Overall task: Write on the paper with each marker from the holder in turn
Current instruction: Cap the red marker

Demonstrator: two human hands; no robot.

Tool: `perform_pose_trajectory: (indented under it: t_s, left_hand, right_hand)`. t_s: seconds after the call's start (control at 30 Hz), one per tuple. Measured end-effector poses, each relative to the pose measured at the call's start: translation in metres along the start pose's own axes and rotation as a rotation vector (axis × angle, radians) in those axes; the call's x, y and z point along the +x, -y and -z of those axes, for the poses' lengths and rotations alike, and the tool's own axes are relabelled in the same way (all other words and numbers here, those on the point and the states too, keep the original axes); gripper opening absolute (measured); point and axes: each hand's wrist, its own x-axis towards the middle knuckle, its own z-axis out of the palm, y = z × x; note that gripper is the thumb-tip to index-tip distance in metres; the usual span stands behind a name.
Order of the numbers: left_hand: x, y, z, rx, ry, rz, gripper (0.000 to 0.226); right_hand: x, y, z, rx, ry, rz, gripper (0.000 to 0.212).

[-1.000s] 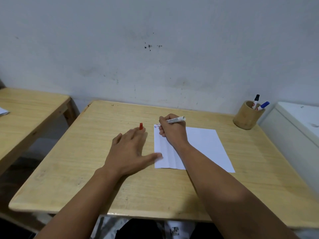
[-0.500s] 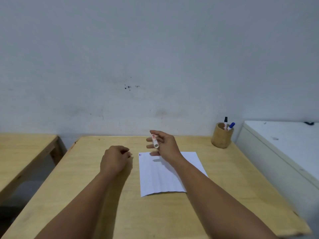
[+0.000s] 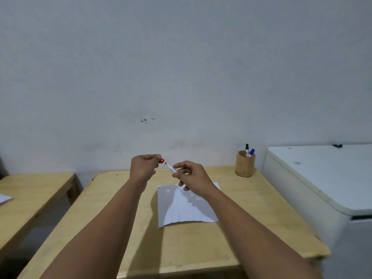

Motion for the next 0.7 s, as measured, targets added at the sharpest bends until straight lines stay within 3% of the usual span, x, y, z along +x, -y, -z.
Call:
perform_pose_trajectory:
  t_s: [0.47, 0.57, 0.63, 0.7]
  left_hand:
    - [-0.031, -0.005, -0.062, 0.209, 0.097, -0.108, 0.026]
    - [-0.030, -0.001, -0.088, 0.293, 0.224, -0.114, 0.028]
    - [-0.025, -0.004, -0.111, 0.277, 0.327, -0.126, 0.024]
    - [-0.020, -0.008, -0.138, 0.190, 0.371, -0.133, 0.035]
  right_hand:
    - [-0.011, -0.010, 0.043, -0.012, -0.138, 0.017, 0.020]
    - [-0.015, -0.027, 0.071, -0.070, -0.119, -0.024, 0.032]
    - [-0.009, -0.030, 0.099, -0.151, -0.091, -0.045, 0.029]
    - [0.005, -0.026, 0.132, -0.217, -0.131, -0.044, 0.021]
